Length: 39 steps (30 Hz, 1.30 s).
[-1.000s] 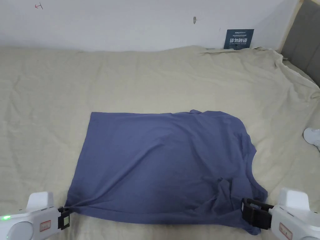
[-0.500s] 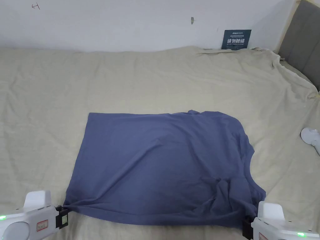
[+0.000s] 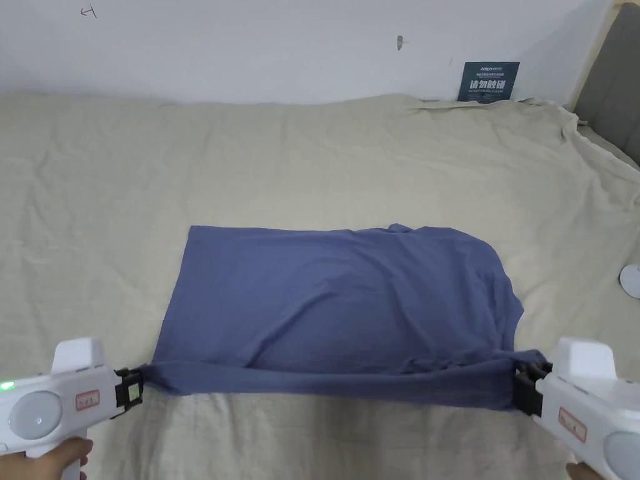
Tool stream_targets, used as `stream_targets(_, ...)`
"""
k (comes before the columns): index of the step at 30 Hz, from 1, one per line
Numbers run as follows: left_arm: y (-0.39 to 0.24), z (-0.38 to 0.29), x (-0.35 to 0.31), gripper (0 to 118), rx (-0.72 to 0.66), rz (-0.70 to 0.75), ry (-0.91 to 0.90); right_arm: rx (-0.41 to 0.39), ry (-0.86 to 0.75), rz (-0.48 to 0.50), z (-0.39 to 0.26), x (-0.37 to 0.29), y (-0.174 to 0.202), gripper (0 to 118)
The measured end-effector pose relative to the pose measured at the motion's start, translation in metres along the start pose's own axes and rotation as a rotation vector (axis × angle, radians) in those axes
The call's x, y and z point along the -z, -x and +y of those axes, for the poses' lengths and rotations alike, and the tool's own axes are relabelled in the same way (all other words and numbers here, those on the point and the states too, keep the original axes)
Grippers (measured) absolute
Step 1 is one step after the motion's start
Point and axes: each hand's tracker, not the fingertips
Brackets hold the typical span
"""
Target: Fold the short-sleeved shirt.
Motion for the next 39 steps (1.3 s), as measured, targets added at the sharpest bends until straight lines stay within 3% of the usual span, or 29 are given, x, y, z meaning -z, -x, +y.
stream_targets(7,-0.019,0.055,0.032,3,0.054,0.022,-0.003,-0.018,-0.004,-0.001,0.053,0.050,-0.003,4)
stream_targets(16,-0.037,0.077,0.118,4,0.184,0.112,0.132,-0.062,0.141,-0.040,0.065,0.136,-0.006,4)
stream_targets(23,-0.044,0.073,0.142,7,0.178,0.153,0.174,0.045,0.272,-0.066,0.052,0.174,-0.013,5)
stream_targets(25,-0.045,0.075,0.140,23,0.194,0.160,0.179,0.046,0.272,-0.064,0.049,0.171,-0.011,9)
stream_targets(27,-0.046,0.078,0.135,64,0.197,0.169,0.177,0.041,0.256,-0.065,0.050,0.164,-0.009,38)
stream_targets(29,-0.045,0.082,0.129,103,0.201,0.175,0.175,0.028,0.236,-0.079,0.055,0.153,-0.007,77)
stream_targets(30,-0.044,0.084,0.125,111,0.196,0.170,0.167,0.021,0.217,-0.077,0.058,0.144,-0.003,89)
stream_targets(34,-0.045,0.095,0.093,113,0.148,0.111,0.067,0.010,0.092,-0.059,0.070,0.102,0.004,100)
stream_targets(39,-0.047,0.096,0.039,113,0.125,0.057,-0.058,0.026,-0.062,-0.028,0.078,0.040,0.011,100)
